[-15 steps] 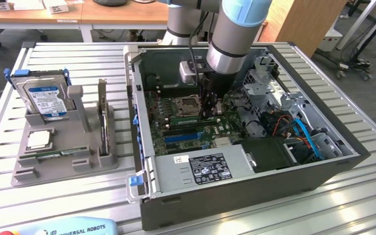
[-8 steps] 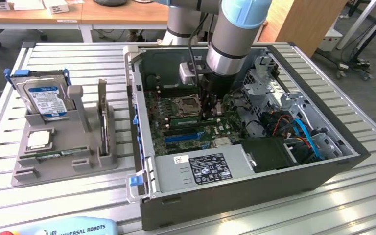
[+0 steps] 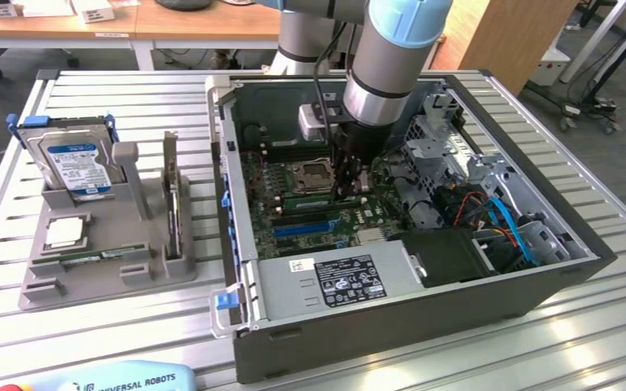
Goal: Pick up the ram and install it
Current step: 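Insert the ram into the slot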
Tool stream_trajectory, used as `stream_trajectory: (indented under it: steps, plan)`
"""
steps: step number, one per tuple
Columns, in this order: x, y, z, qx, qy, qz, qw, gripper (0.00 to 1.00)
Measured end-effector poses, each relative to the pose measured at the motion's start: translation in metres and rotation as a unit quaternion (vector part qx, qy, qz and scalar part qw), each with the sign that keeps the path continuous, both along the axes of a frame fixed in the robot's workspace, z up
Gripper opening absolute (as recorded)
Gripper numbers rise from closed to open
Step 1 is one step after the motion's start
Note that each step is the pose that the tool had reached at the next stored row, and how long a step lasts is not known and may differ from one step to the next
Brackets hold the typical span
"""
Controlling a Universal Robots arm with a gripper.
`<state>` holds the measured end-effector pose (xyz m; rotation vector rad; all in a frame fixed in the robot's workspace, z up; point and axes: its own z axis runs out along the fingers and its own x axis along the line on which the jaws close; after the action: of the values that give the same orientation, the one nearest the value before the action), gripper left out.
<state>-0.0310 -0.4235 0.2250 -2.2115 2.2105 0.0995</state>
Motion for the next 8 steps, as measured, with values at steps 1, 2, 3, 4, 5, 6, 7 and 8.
stream_trajectory:
  steps: [1, 2, 3, 4, 5, 6, 7, 8]
  plan:
    - [0.0000, 0.0000, 0.0000, 0.0000, 0.0000, 0.000, 1.0000, 0.12]
    - [0.0000, 0.0000, 0.0000, 0.0000, 0.0000, 0.000, 1.0000, 0.12]
    - [0.0000, 0.0000, 0.0000, 0.0001, 0.0000, 0.000, 1.0000, 0.13]
    - [0.0000, 0.0000, -0.0001, 0.0001, 0.0000, 0.000, 1.0000, 0.18]
    - [0.0000, 0.0000, 0.0000, 0.0000, 0.0000, 0.000, 1.0000, 0.18]
    - [0.0000, 0.0000, 0.0000, 0.0001, 0.0000, 0.000, 1.0000, 0.25]
    - [0.0000, 0.0000, 0.0000, 0.0001, 0.0000, 0.000, 1.0000, 0.25]
    - [0.0000, 0.0000, 0.0000, 0.0000, 0.0000, 0.000, 1.0000, 0.25]
